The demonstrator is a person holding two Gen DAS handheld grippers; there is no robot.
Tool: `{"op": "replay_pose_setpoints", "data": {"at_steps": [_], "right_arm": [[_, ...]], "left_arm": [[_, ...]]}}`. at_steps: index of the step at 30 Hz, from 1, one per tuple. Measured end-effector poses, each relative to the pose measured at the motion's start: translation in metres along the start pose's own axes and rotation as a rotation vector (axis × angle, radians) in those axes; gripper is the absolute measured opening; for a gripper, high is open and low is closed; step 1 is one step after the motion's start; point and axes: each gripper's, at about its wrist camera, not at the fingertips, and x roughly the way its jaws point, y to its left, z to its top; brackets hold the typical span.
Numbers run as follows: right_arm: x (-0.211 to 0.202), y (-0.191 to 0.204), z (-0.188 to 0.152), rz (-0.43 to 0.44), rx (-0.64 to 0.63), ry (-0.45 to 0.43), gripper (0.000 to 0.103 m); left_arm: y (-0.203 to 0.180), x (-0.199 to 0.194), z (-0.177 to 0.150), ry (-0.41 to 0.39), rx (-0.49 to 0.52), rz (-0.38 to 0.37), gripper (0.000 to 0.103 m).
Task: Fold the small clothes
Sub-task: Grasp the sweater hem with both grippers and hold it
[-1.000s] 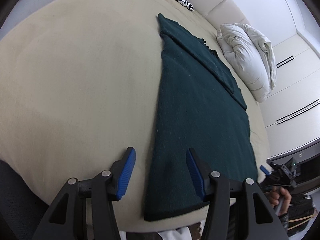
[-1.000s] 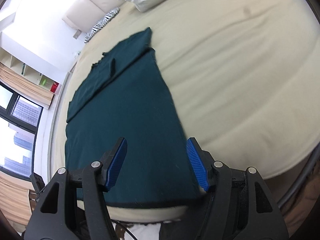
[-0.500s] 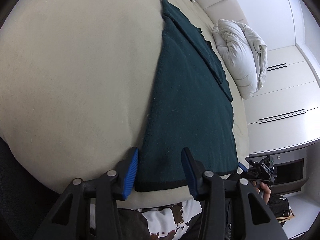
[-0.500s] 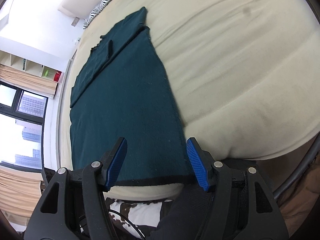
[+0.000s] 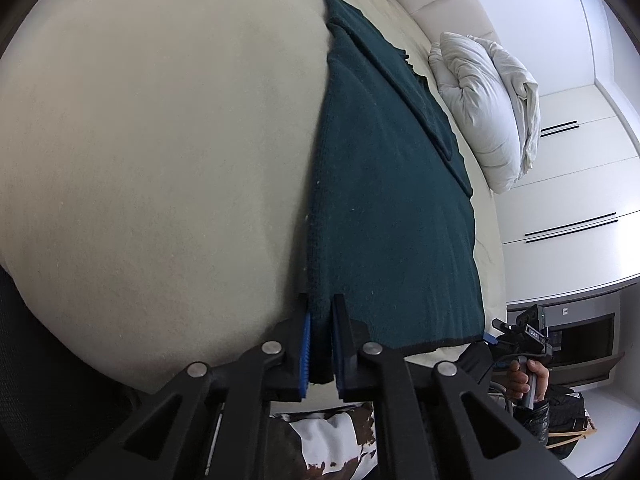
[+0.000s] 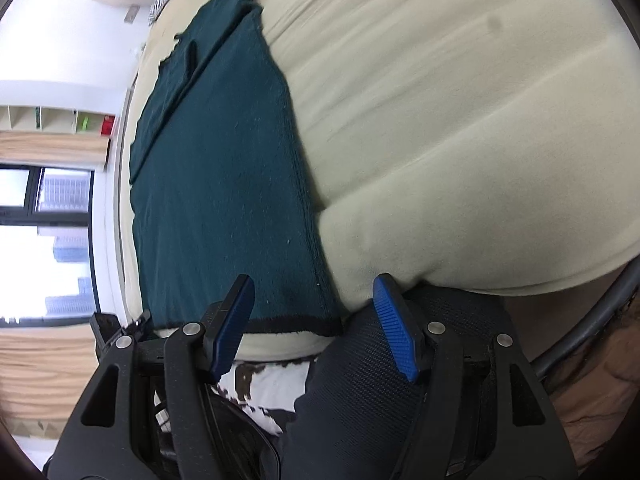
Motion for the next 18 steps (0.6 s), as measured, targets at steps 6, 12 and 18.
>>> {"op": "replay_pose_setpoints", "data": {"at_steps": [6,12,18], "right_arm": [[0.012,-0.003,0.010,0.038,-0.018,0.078,0.060],[0.020,0.005,0.012,0.018,-0.045,0.100,0.060],[0.025,0.009,0.010,-0.004,-0.048,0.095,0.045]], "left_arm": [[0.003,-0.001,-0.003,-0.002,0.001,-0.002,0.008],[0.005,-0.002,-0.003,-0.006,0.000,-0.006,0.007],[0.006,-0.002,-0.003,-0.011,-0.004,-0.012,0.007]]}}
